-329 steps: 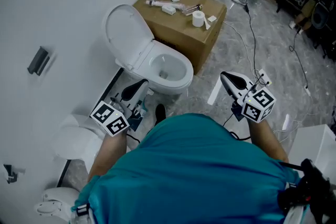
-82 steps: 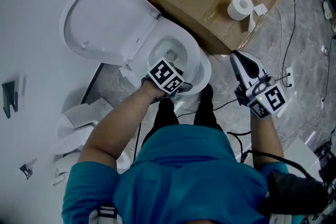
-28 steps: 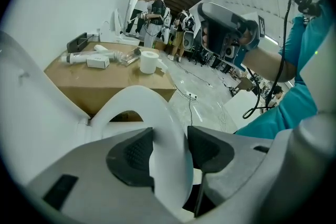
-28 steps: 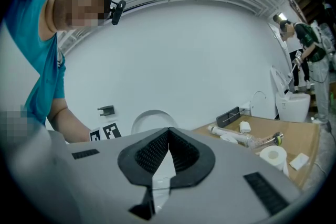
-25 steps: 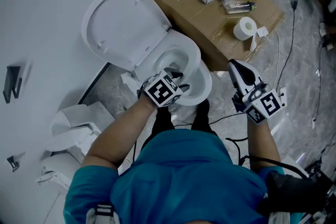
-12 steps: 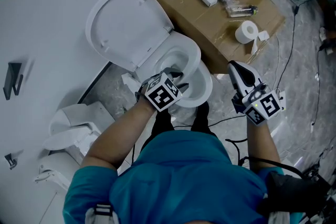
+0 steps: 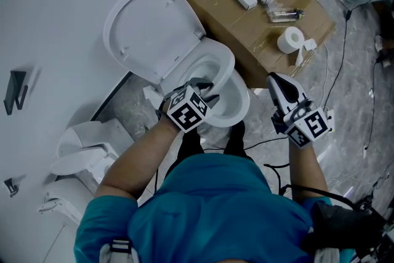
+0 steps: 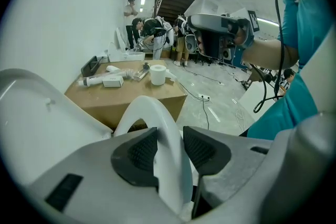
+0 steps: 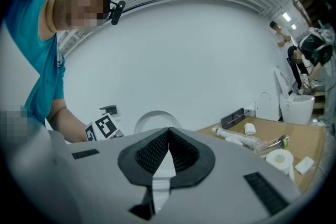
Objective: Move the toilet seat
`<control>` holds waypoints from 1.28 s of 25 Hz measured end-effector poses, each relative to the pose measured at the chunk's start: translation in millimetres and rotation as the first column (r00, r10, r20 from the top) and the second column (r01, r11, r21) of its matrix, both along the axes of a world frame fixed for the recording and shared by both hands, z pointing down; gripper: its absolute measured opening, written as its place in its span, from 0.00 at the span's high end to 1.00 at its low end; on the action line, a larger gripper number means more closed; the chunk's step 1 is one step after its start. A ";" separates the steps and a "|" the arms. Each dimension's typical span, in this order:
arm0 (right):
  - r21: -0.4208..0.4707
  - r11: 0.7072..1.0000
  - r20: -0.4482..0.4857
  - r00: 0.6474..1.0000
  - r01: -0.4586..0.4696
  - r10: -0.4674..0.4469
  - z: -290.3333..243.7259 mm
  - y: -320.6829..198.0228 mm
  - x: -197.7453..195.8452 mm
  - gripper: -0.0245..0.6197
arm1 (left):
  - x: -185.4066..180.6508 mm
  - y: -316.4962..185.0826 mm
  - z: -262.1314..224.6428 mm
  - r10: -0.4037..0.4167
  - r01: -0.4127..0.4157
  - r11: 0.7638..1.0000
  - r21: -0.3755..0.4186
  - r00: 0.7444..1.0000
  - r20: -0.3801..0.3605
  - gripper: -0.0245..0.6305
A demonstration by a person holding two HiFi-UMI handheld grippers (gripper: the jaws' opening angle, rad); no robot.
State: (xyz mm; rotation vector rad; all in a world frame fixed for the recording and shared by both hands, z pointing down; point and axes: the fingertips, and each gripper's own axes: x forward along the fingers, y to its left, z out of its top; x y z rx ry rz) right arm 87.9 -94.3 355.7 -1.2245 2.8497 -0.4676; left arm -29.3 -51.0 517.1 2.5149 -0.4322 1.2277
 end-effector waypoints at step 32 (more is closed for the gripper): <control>-0.003 1.000 -0.024 1.000 0.014 -0.014 2.6 -3.7 -10.9 0.96 | -54.3 -57.0 -40.8 -0.125 0.122 0.977 0.174 0.992 0.004 0.75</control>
